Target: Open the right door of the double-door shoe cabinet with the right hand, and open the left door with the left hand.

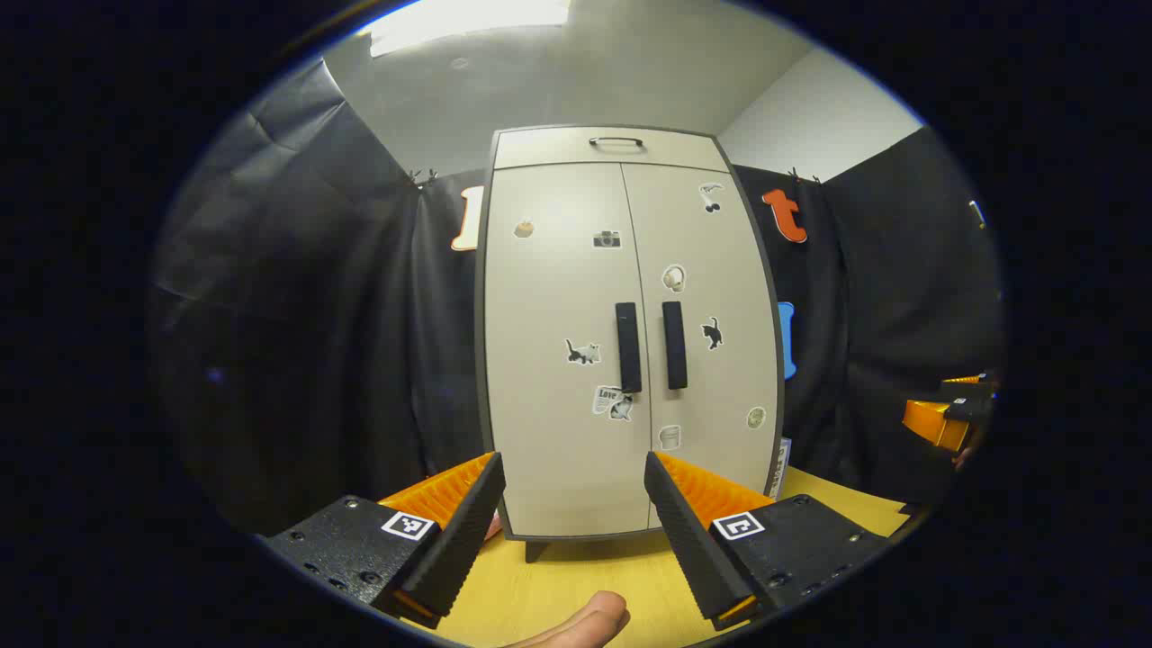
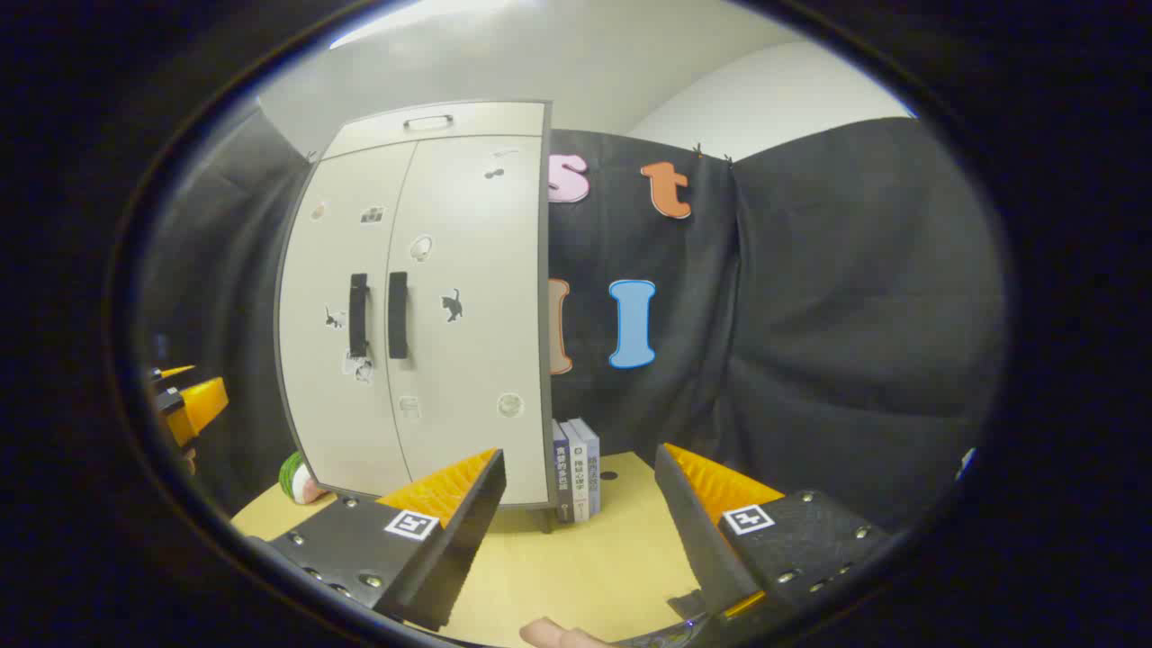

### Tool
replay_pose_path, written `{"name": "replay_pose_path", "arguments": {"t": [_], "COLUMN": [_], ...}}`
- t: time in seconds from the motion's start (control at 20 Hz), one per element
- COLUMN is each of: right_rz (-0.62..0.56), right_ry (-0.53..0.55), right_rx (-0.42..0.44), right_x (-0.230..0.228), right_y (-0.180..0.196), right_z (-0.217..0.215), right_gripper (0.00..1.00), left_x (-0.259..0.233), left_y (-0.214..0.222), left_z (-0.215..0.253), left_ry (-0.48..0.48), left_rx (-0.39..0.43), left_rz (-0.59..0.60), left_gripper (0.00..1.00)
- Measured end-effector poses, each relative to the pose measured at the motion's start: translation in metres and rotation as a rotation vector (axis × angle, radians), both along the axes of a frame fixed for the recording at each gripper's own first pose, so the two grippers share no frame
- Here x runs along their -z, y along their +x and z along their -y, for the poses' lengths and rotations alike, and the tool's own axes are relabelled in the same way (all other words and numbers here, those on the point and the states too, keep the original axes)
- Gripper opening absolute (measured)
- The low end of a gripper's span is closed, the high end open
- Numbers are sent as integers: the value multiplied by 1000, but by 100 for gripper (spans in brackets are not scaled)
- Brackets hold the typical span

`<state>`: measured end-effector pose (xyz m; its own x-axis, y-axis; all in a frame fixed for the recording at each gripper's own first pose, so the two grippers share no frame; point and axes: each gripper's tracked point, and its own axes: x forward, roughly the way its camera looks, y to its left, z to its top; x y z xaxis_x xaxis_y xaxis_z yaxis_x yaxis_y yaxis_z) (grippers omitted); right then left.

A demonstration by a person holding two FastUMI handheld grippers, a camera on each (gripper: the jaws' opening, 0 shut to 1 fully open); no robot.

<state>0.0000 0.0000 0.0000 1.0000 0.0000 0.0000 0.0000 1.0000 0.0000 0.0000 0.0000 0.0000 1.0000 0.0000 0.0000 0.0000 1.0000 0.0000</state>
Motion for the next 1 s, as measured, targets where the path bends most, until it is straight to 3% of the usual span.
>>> {"name": "replay_pose_path", "arguments": {"t": [0.05, 0.4, 1.0], "right_rz": [10, 22, 39], "right_ry": [-1, 2, 4], "right_rx": [3, -45, -70], "right_x": [-1, -9, -21], "right_y": [-2, 0, 1], "right_z": [-6, -31, -40], "right_gripper": [96, 99, 99], "left_x": [-1, -14, -26], "left_y": [-4, -6, 3], "left_z": [-6, -29, -19], "left_ry": [-1, -5, -52], "left_rx": [0, -27, -42], "left_rz": [0, 2, -2], "left_gripper": [94, 96, 94]}}
